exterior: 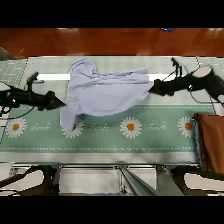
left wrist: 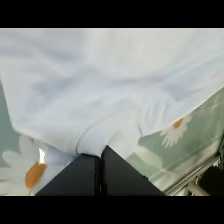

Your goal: Fold the shirts.

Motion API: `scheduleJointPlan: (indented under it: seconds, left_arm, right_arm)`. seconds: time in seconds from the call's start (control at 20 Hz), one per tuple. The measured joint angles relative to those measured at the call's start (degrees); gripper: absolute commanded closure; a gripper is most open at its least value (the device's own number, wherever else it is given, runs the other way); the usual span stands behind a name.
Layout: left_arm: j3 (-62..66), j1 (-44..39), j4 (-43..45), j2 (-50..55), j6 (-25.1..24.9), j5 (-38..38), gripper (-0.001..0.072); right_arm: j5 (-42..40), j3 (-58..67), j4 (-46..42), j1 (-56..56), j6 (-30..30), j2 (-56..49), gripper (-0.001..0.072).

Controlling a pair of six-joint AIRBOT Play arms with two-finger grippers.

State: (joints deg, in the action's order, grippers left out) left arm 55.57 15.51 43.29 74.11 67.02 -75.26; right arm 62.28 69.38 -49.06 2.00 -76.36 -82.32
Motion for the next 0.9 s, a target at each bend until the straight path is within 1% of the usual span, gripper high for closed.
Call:
scheduleJointPlan:
  seconds: [0.2,0.35,0.5,0.65,0.9]
  left_arm:
    - [19.4,0.0,-0.4,-2.8,3.0,-3.2,0.0690]
    - [36.0,-0.1,-0.5,-4.1,6.3,-7.1,0.0690]
    - [50.4,-0.2,-0.5,-5.9,9.1,-10.1,0.0690]
    - [58.8,-0.2,-0.6,-10.0,10.2,-11.3,0.0690]
    - [63.1,-0.2,-0.6,-20.3,10.8,-11.9,0.0690]
  right_arm:
    - [3.4,19.2,-7.6,-0.2,-3.4,6.4,0.0686]
    - [6.0,31.6,-9.6,-0.3,-4.5,11.6,0.0686]
    - [7.3,39.9,-11.9,-0.3,-4.7,17.9,0.0686]
    - [8.1,43.9,-15.0,-0.3,-4.7,24.5,0.0686]
    - [10.4,45.9,-19.7,-0.3,-4.5,33.9,0.0686]
